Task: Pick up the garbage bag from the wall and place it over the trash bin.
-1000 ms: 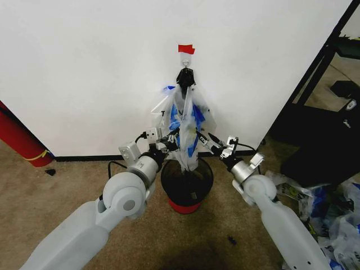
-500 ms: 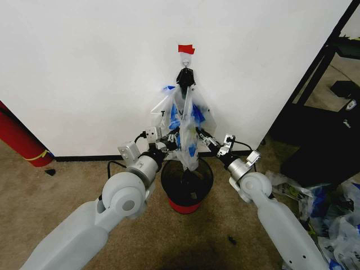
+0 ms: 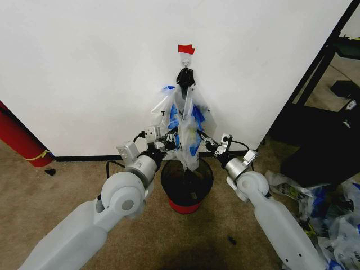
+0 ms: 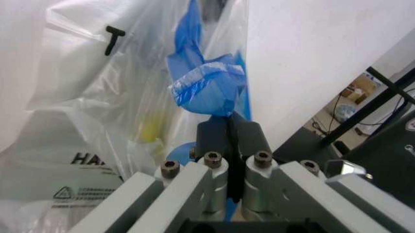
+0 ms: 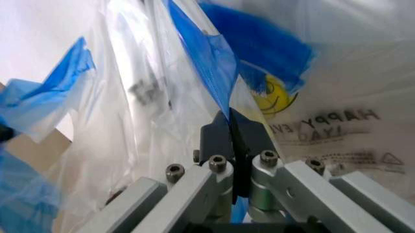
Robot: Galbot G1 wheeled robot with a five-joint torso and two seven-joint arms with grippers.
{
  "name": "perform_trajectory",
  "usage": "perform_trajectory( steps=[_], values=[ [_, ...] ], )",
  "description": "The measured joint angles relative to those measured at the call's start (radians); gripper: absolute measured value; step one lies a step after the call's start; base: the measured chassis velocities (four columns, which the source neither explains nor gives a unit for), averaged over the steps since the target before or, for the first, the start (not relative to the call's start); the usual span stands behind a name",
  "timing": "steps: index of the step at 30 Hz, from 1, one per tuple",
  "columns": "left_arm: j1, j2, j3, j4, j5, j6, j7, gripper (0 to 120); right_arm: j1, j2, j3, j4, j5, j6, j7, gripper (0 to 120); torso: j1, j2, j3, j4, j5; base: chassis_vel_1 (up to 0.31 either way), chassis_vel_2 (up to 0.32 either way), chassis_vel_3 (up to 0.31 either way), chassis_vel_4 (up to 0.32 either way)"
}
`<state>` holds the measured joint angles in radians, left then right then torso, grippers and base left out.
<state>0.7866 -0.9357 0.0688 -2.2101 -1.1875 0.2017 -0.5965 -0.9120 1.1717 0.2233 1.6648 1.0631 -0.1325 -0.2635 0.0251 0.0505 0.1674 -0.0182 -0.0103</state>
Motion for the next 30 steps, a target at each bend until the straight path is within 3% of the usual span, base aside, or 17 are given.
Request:
perform_trajectory(
  steps=[8,13,30],
  values=[
    [0.158,0.074,-0.114,-0.121,0.002,0.0,0.021,0,-0.191,-0.081,0.168,0.202,-0.026,0.013,-0.033,0,0.0,0.0,0.0,0.0,-0.0001,0.0,0.0,0.0,0.0],
    [0.356,0.111,-0.175,-0.21,0.076,-0.016,0.048,0,-0.363,-0.114,0.285,0.314,-0.081,0.036,-0.093,0,0.0,0.0,0.0,0.0002,-0.0002,0.0,0.0,0.0,0.0],
    [0.564,0.11,-0.231,-0.293,0.17,-0.027,0.046,0,-0.641,-0.104,0.471,0.413,-0.168,0.091,-0.229,0,0.0,0.0,0.0,-0.0001,-0.0001,0.0,0.0,0.0,0.0]
  ],
)
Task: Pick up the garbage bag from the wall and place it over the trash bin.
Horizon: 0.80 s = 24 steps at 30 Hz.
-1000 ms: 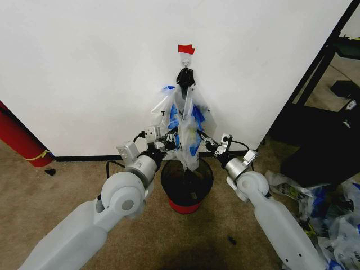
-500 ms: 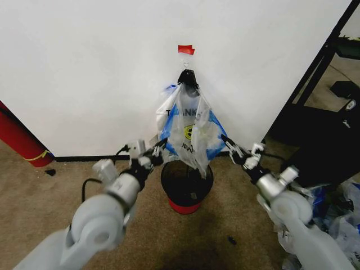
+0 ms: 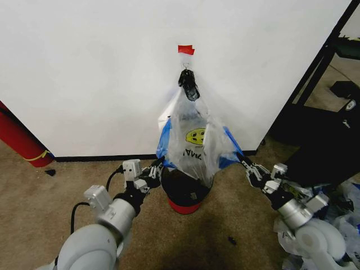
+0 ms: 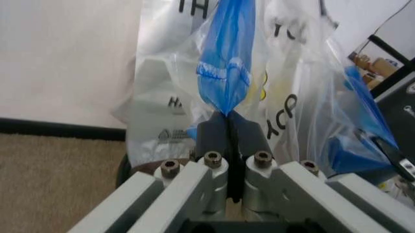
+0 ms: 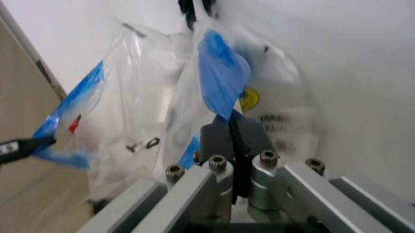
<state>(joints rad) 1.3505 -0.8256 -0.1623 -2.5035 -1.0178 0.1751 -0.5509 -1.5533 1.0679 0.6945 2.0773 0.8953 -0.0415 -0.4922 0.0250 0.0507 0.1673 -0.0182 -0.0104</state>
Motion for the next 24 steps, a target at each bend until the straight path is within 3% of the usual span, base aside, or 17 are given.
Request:
perform_trajectory(
  steps=[24],
  values=[
    [0.199,-0.037,-0.049,0.002,0.128,-0.023,0.024,0,-0.151,0.044,0.087,0.001,-0.071,0.085,-0.129,0,0.0,0.0,0.0,0.0001,0.0001,0.0,0.0,0.0,0.0]
  ],
)
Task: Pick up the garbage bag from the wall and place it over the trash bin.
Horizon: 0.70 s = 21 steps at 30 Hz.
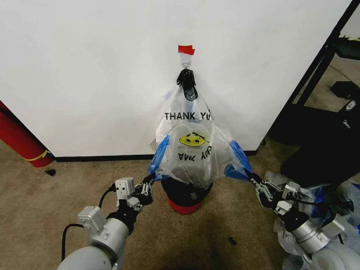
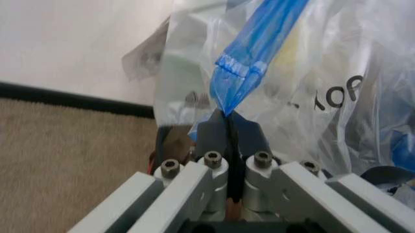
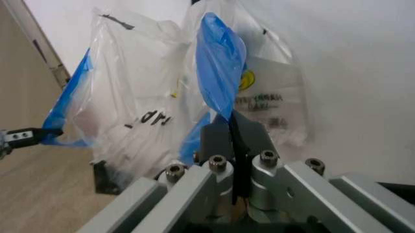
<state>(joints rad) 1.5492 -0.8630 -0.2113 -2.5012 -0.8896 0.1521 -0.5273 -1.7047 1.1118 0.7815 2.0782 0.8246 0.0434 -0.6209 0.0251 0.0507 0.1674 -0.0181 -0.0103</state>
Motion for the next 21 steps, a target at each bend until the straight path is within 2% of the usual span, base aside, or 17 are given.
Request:
perform_trajectory(
  steps=[3,7,8,15,19,21],
  values=[
    [0.032,-0.005,-0.001,0.0,0.017,-0.003,0.003,0,-0.023,0.003,0.018,-0.002,-0.014,0.02,-0.037,0,0.0,0.0,0.0,0.0001,0.0,0.0,0.0,0.0,0.0],
    [0.1,-0.01,-0.014,0.001,0.051,-0.013,0.008,0,-0.071,0.0,0.074,-0.027,-0.066,0.07,-0.176,0,0.0,0.0,0.0,0.0,0.0001,0.0,0.0,0.0,0.0],
    [0.1,-0.01,-0.014,0.001,0.051,-0.013,0.008,0,-0.071,0.0,0.074,-0.027,-0.066,0.07,-0.176,0,0.0,0.0,0.0,0.0,0.0001,0.0,0.0,0.0,0.0],
    [0.203,-0.017,-0.053,0.001,0.11,-0.027,0.017,0,-0.133,0.003,0.195,-0.049,-0.106,0.168,-0.469,0,0.0,0.0,0.0,0.0001,0.0001,0.0,0.0,0.0,0.0],
    [0.234,-0.02,-0.078,0.001,0.153,-0.045,0.034,0,-0.147,0.009,0.248,-0.04,-0.106,0.196,-0.519,0,0.0,0.0,0.0,0.0001,0.0,0.0,0.0,0.0,0.0],
    [0.232,-0.024,-0.093,0.001,0.157,-0.052,0.039,0,-0.149,0.017,0.269,-0.023,-0.092,0.202,-0.502,0,0.0,0.0,0.0,0.0001,0.0,0.0,0.0,0.0,0.0]
  ],
)
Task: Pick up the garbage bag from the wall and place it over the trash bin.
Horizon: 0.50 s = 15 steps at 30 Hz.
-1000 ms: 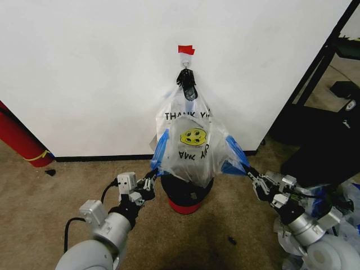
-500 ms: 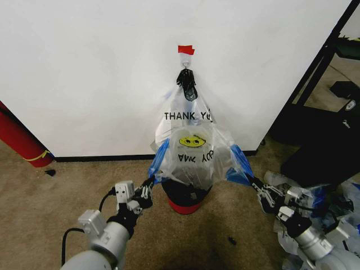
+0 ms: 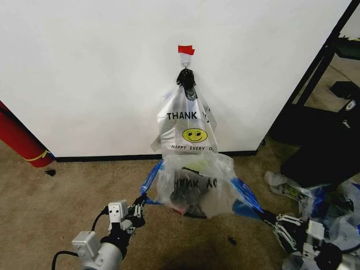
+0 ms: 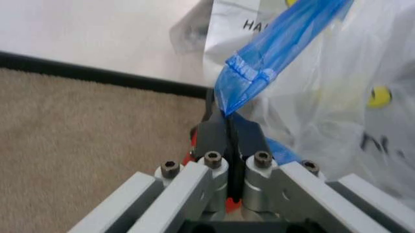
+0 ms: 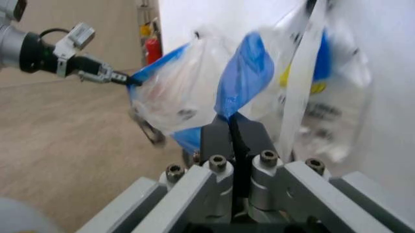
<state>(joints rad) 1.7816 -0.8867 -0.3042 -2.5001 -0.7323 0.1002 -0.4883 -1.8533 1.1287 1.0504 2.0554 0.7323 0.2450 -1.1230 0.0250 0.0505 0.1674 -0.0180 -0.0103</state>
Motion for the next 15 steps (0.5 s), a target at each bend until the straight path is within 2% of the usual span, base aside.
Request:
perform_trajectory(
  steps=[2,5,6,9,10,15],
  values=[
    [-0.01,-0.001,-0.006,0.0,-0.004,-0.002,0.003,0,0.002,0.004,0.003,0.01,0.01,0.001,0.029,0,0.0,0.0,0.0,0.0,0.0,0.0,0.0,0.0,0.0],
    [-0.056,0.001,-0.014,0.0,-0.019,-0.008,0.011,0,0.019,0.011,-0.004,0.031,0.025,0.001,0.151,0,0.0,0.0,0.0,0.0,-0.0002,0.0,0.0,0.0,0.0],
    [-0.107,0.004,-0.014,0.0,-0.03,-0.011,0.019,0,0.039,0.014,-0.026,0.044,0.026,-0.006,0.254,0,0.0,0.0,0.0,0.0,-0.0001,0.0,0.0,0.0,0.0],
    [-0.209,0.006,0.003,0.0,-0.052,-0.014,0.031,0,0.102,0.017,-0.082,0.071,0.028,-0.032,0.432,0,0.0,0.0,0.0,-0.0003,-0.0001,0.0,0.0,0.0,0.0],
    [-0.209,0.006,0.003,0.0,-0.052,-0.014,0.031,0,0.102,0.017,-0.082,0.071,0.028,-0.032,0.432,0,0.0,0.0,0.0,-0.0003,-0.0001,0.0,0.0,0.0,0.0],
    [-0.315,0.005,0.038,0.0,-0.049,-0.031,0.056,0,0.245,0.002,-0.206,0.131,0.03,-0.068,0.67,0,0.0,0.0,0.0,0.0004,0.0,0.0,0.0,0.0,0.0]
  ],
)
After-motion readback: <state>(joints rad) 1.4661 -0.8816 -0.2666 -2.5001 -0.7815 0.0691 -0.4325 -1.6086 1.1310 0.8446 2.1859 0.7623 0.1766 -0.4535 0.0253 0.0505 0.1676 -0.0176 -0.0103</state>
